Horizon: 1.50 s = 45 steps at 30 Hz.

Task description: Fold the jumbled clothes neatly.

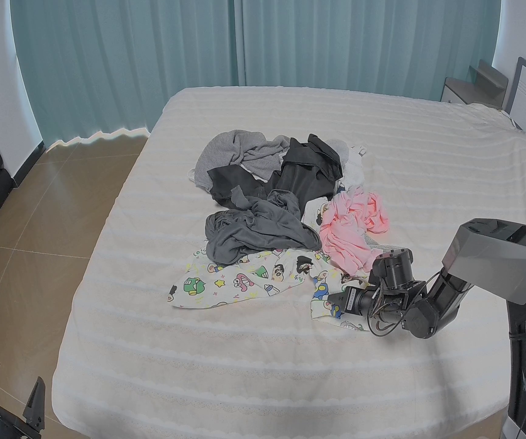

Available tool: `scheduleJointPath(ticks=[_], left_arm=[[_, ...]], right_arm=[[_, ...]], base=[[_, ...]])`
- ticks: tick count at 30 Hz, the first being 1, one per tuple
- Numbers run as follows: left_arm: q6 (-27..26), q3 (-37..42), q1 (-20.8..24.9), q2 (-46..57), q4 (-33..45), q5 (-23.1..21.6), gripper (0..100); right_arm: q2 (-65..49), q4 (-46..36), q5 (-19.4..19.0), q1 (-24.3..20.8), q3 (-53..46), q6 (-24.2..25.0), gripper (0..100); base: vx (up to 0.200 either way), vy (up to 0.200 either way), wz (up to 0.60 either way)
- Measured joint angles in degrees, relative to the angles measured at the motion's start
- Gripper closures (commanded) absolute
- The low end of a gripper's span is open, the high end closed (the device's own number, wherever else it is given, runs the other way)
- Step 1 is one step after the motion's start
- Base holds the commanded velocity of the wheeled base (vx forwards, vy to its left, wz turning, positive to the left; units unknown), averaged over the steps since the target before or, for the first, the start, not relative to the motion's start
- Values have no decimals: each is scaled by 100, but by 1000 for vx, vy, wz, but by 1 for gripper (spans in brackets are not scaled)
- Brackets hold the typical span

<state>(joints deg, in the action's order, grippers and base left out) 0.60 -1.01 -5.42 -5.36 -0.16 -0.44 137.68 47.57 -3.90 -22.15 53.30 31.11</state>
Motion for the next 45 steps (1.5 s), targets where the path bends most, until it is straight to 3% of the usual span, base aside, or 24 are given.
scheduleJointPath(ticks=[15, 30, 39, 45], left_arm=[[-6, 2, -2, 0, 0, 0, 0], [-30, 2, 0, 0, -2, -32, 0], [-33, -28, 9, -6, -161, -396, 0], [35, -887, 132, -273, -288, -911, 0]], right_arm=[[-413, 156, 0, -146, -667, 37, 100], [-2931, 1231, -1, -900, -2984, 187, 100], [-4502, 1185, -59, -1189, -3277, 173, 100], [-5060, 974, -195, -1370, -3134, 165, 100]], base=[[0, 0, 0], [0, 0, 0], [0, 0, 0], [0, 0, 0]])
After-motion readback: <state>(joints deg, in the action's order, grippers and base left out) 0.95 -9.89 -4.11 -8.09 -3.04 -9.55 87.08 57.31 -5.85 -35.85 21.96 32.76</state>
